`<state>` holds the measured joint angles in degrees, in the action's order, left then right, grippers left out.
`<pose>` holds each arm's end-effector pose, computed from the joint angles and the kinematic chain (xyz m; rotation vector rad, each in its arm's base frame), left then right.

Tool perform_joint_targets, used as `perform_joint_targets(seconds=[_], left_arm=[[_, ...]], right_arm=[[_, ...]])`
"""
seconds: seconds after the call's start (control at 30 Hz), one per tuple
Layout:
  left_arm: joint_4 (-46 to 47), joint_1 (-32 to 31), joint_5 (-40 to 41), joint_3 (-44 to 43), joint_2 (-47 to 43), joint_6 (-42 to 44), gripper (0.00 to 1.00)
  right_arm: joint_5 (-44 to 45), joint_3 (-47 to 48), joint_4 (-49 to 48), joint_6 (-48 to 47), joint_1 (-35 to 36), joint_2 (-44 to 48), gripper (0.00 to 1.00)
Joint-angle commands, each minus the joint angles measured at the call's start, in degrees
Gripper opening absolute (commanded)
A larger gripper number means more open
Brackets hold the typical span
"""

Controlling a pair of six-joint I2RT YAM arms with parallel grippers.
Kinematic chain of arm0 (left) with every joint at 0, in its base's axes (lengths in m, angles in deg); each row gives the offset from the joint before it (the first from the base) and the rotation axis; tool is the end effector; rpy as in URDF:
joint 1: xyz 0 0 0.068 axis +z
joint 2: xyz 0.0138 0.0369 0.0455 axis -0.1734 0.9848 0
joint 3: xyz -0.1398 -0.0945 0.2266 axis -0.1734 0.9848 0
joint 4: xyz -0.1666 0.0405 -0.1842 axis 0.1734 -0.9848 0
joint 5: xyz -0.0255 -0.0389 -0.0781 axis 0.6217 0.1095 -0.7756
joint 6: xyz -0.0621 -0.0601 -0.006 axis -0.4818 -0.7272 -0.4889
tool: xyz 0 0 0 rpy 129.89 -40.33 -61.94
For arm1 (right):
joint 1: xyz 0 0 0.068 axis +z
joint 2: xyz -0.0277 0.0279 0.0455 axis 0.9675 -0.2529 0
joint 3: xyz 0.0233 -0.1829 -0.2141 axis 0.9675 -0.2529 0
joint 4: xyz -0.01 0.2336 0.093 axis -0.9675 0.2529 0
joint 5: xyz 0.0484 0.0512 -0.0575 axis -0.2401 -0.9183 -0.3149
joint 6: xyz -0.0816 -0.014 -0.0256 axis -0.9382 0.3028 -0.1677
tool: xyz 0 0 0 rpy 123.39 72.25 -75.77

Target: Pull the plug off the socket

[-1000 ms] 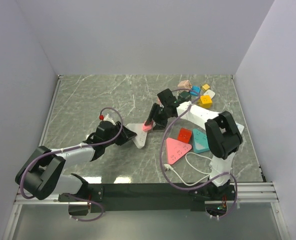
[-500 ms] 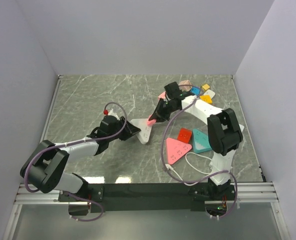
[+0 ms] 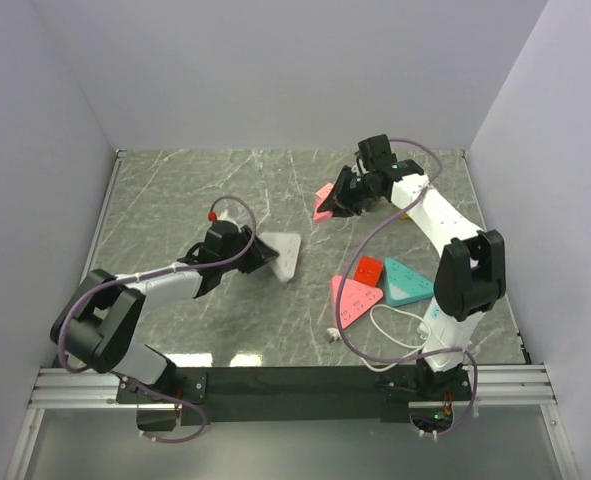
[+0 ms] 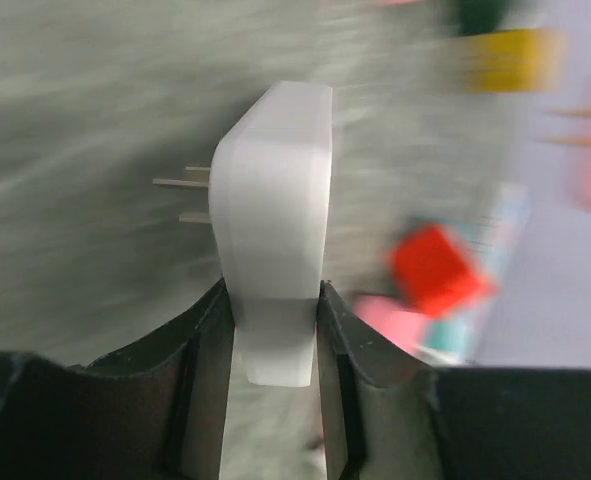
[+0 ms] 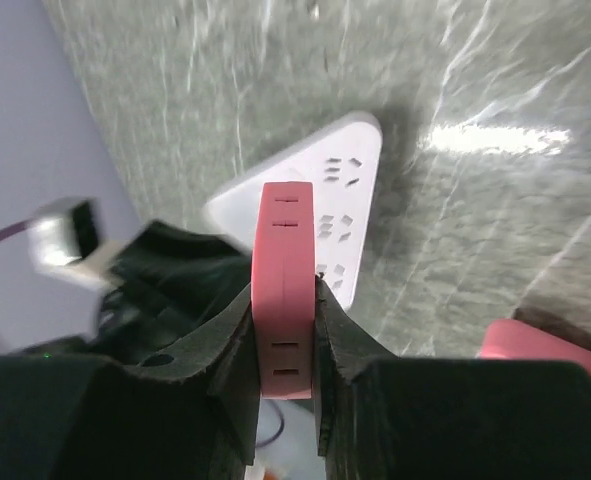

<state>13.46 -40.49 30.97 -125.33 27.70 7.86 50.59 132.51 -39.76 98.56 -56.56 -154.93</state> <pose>0.2721 -0.1731 0.1801 -0.5185 2.2295 -1.0691 0.3747 0.1669 0.2662 0.3211 2.6606 1.0362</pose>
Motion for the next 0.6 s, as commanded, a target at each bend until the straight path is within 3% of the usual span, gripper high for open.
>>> perform_joint_targets(seconds=[0.0, 0.13, 0.37, 0.57], left_arm=[[-10.73, 0.88, 3.79, 0.11, 1.86, 3.05, 0.0], [-9.15, 0.79, 3.0, -0.69, 0.9, 2.08, 0.0], [-8.18, 0.88, 3.0, 0.1, -1.3, 1.99, 0.0], [-7.22, 0.79, 1.25, 0.63, -3.15, 3.31, 0.01]], right_arm=[[8.37, 2.49, -1.62, 0.12, 3.26, 7.65, 0.0], [12.18, -0.16, -3.3, 1.18, 7.32, 8.72, 0.0], [17.19, 0.72, -5.48, -1.1, -1.2, 6.09, 0.0], [18.07, 6.78, -4.88, -2.95, -4.63, -3.75, 0.0]])
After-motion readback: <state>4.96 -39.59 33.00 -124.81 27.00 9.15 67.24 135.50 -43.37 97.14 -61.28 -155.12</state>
